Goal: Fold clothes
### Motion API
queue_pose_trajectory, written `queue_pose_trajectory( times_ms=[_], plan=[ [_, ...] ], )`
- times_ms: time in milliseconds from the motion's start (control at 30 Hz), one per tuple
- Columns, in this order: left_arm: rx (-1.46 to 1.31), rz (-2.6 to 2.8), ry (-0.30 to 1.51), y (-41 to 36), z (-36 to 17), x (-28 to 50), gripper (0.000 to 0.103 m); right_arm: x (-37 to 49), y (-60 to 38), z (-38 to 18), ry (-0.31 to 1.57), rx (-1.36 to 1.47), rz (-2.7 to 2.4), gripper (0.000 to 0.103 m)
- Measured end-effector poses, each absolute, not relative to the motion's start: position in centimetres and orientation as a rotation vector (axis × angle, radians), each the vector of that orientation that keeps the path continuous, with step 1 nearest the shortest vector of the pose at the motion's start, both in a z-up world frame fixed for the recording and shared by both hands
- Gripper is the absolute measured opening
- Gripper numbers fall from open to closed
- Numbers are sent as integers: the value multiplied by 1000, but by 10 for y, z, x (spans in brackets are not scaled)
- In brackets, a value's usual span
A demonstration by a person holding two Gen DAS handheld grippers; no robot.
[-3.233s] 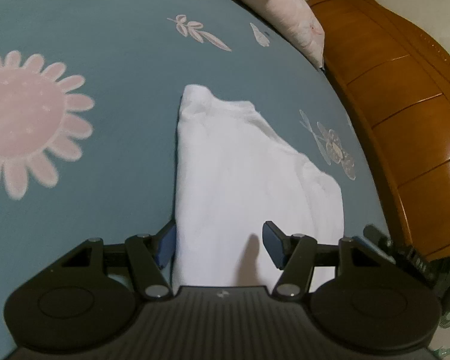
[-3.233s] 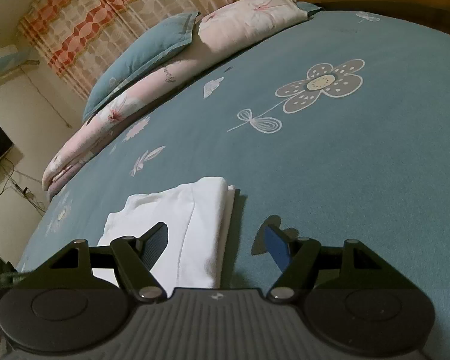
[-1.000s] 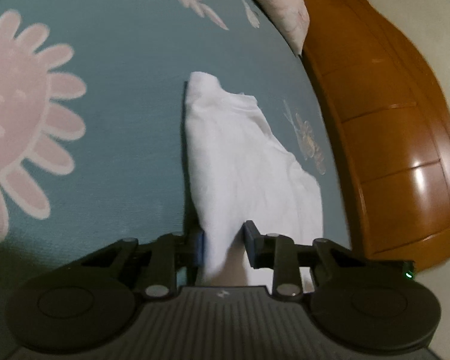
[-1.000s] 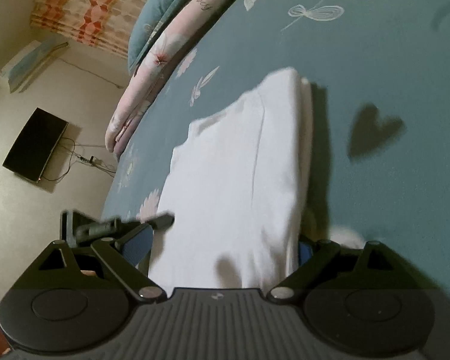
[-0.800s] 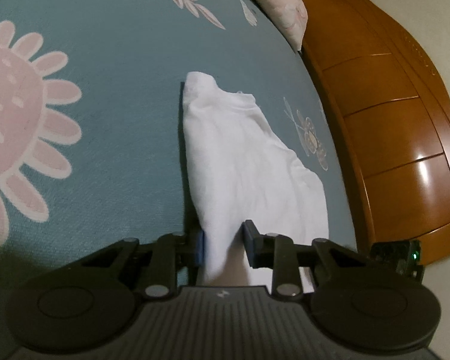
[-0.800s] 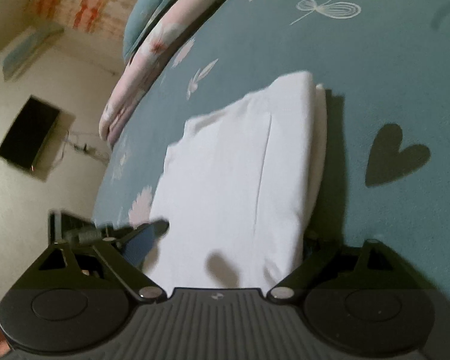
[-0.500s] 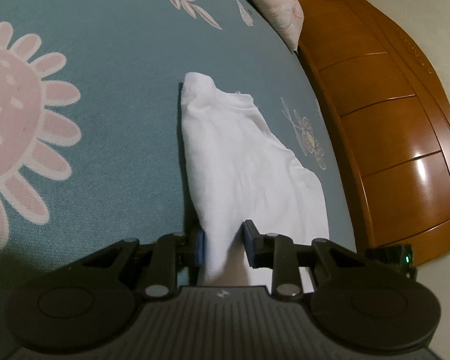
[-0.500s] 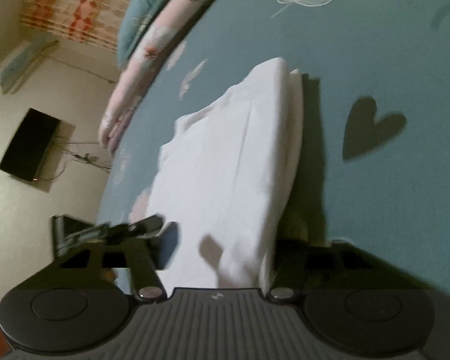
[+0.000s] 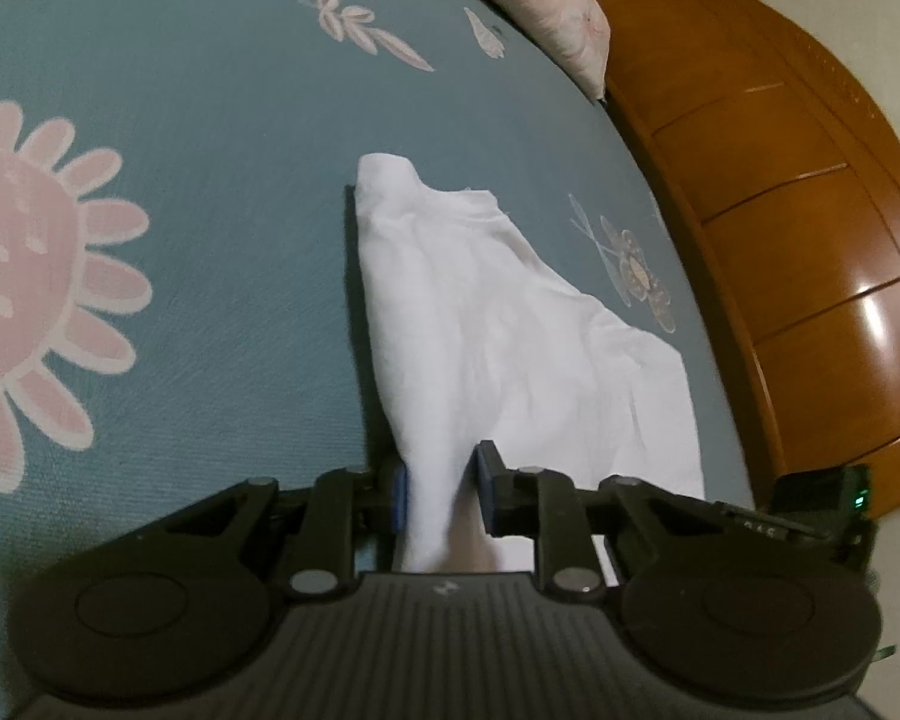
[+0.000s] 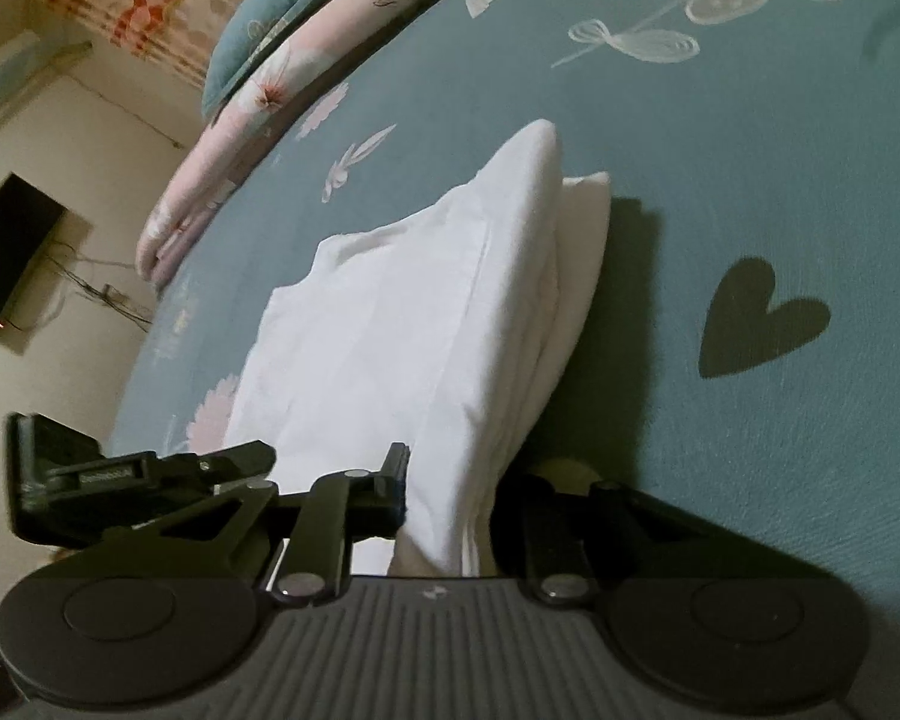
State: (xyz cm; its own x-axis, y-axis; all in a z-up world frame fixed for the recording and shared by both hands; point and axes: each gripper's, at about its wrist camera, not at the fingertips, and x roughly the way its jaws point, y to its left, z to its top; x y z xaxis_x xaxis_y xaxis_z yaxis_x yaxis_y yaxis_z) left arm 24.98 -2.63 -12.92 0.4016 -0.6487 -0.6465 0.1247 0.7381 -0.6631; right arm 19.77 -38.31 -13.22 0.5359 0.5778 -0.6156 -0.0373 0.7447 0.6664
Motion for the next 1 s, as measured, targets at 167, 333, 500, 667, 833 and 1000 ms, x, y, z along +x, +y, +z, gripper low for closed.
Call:
queue_pose_trajectory(
  times_ms=[167, 333, 500, 667, 833, 1000],
  plan=[
    [-550, -518, 1029, -27, -116, 243, 15, 192, -379, -124, 929, 613, 373, 18],
    [-502, -522, 1011, -37, -100, 236, 13, 181, -381, -107, 899, 585, 374, 17],
    [-463, -557, 993, -58, -84, 229, 13, 167, -393, -85, 864, 542, 361, 16],
    [-441, -605, 971, -85, -69, 221, 13, 151, -415, -65, 829, 528, 327, 16],
    [-411, -659, 971, -127, -60, 217, 13, 135, -448, -52, 811, 506, 262, 16],
    [-406, -711, 994, -174, -63, 219, 13, 122, -491, -46, 790, 492, 179, 16]
  ],
)
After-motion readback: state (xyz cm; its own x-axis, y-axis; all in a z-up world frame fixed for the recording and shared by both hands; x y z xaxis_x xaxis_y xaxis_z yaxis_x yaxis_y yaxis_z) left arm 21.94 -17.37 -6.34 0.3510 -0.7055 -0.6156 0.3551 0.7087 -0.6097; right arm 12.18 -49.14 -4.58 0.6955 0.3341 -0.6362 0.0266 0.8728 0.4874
